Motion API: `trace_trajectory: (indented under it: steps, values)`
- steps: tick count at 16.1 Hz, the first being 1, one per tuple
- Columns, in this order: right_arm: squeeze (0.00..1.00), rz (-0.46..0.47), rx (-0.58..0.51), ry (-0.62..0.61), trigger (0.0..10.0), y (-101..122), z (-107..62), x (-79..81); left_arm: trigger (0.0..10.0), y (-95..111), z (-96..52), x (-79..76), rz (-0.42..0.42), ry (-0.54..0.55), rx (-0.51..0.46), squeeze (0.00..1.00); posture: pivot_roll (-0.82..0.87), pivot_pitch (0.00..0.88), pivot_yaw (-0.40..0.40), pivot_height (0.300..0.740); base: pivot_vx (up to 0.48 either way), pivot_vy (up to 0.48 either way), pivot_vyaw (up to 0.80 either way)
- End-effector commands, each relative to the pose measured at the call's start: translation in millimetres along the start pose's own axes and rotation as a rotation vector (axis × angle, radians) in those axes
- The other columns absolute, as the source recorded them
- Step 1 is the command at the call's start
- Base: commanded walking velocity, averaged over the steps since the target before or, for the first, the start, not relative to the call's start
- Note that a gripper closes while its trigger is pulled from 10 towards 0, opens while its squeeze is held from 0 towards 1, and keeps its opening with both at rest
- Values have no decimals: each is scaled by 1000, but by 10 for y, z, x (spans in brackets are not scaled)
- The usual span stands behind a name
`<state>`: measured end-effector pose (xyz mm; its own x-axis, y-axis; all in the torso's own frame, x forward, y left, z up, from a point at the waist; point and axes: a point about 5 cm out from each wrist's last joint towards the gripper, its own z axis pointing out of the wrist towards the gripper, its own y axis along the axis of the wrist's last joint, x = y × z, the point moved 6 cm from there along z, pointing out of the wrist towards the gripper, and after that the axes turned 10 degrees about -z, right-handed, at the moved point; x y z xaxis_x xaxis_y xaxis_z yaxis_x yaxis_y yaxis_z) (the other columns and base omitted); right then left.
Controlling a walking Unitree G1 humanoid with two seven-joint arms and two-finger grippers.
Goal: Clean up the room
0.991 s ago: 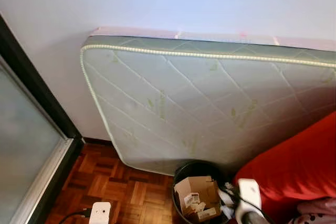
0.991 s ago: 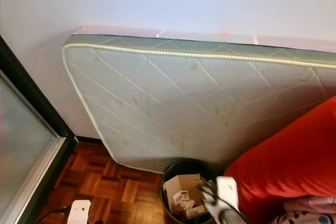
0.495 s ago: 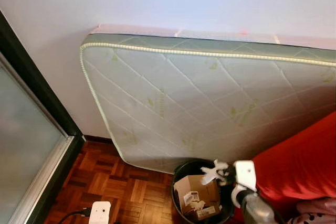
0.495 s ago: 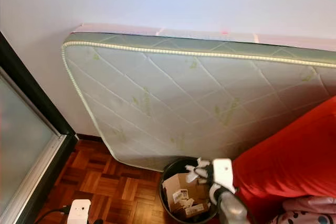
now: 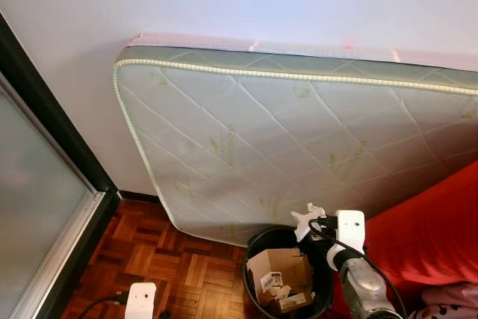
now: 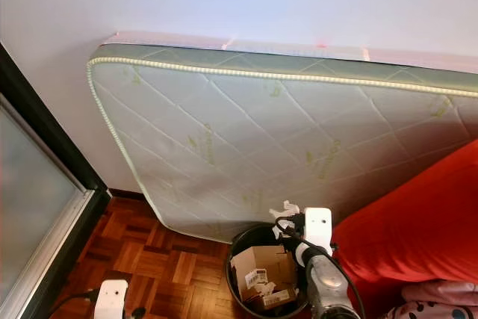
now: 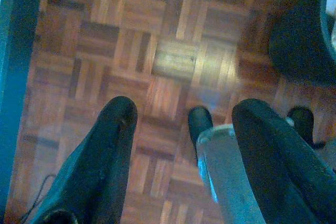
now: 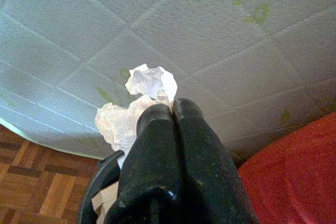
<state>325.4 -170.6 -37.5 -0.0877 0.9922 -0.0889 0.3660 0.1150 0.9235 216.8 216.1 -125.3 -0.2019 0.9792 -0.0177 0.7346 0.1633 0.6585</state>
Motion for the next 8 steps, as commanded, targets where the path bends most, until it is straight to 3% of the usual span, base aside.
trace_trajectory:
  steps: [1, 5, 8]
  values:
    - [0, 9, -22, -3, 10000, 33, 0, 23, 10000, 51, 3, 45, -12, 19, -22, 0, 8, 78, -9, 740, 0, 0, 0]
    - [0, 12, -22, 3, 10000, 17, -10, 61, 10000, 675, 41, -3, -42, 30, -250, 0, 3, 64, -6, 740, 0, 0, 0]
    - [0, 10, -20, 0, 10000, 2, -18, 58, 10000, 978, 16, -121, -36, -10, -369, 0, 4, 60, -8, 740, 0, 0, 0]
